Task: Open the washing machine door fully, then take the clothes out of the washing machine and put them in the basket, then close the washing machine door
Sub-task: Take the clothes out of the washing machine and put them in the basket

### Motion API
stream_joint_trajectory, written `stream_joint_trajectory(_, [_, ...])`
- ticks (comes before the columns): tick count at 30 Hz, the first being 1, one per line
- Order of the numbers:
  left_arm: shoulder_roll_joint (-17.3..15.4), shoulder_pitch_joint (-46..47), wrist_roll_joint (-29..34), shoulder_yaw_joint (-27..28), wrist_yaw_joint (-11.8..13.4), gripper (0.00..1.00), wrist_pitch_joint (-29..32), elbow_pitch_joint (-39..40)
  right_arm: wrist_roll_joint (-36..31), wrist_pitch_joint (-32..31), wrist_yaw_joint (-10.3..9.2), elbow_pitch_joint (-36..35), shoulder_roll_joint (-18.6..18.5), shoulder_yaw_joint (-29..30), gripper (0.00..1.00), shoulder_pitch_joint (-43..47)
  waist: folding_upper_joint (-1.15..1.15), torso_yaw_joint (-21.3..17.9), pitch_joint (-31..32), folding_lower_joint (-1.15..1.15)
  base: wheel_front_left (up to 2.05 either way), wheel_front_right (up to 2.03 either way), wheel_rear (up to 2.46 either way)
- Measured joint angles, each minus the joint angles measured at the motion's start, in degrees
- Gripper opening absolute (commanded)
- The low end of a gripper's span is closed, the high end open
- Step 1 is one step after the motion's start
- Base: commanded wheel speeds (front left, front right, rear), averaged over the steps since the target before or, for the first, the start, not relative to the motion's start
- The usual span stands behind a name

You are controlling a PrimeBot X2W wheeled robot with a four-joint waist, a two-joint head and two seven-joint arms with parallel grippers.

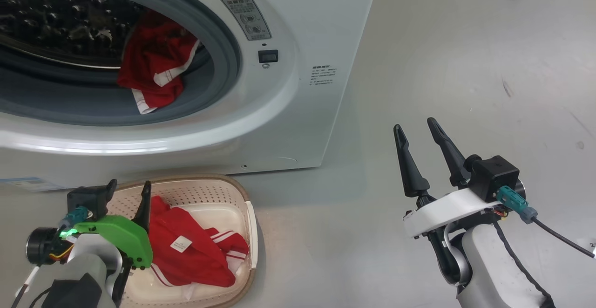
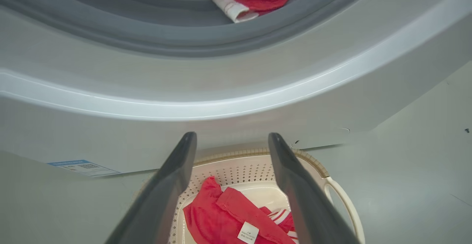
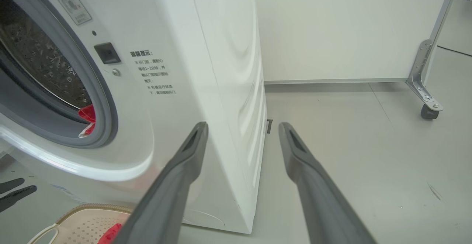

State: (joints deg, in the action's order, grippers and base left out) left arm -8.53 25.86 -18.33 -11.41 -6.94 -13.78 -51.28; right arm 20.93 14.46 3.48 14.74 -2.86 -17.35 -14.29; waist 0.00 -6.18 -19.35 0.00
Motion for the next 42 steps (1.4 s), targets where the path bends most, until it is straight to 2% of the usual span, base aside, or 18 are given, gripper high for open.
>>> stream_joint_trajectory(10, [0.23,-0.34,0.20,-0.37,-0.02,1.00,-0.49,6.15,-0.19,0.00,0.54,0.65,-0.20,1.21,1.00,2.81,0.00,2.85,5.57,0.00,0.00,0.00,0.00])
stream_joint_trajectory(19, [0.33,-3.61,0.27,1.19,-0.18,1.00,-0.48,16.39,-0.42,0.00,1.01,0.81,-0.38,1.75,1.00,4.81,0.00,4.80,9.35,0.00,0.00,0.00,0.00])
stream_joint_trajectory(28, [0.42,-8.59,0.26,3.99,-0.18,1.00,-0.59,25.19,-0.42,0.00,1.51,0.70,-0.36,1.77,1.00,6.09,0.00,5.10,11.08,0.00,0.00,0.00,0.00])
stream_joint_trajectory(42, [1.85,-15.05,0.86,5.19,-0.18,1.00,-0.58,31.29,-0.45,0.00,1.99,0.67,-0.33,2.00,1.00,7.58,0.00,4.86,12.20,0.00,0.00,0.00,0.00])
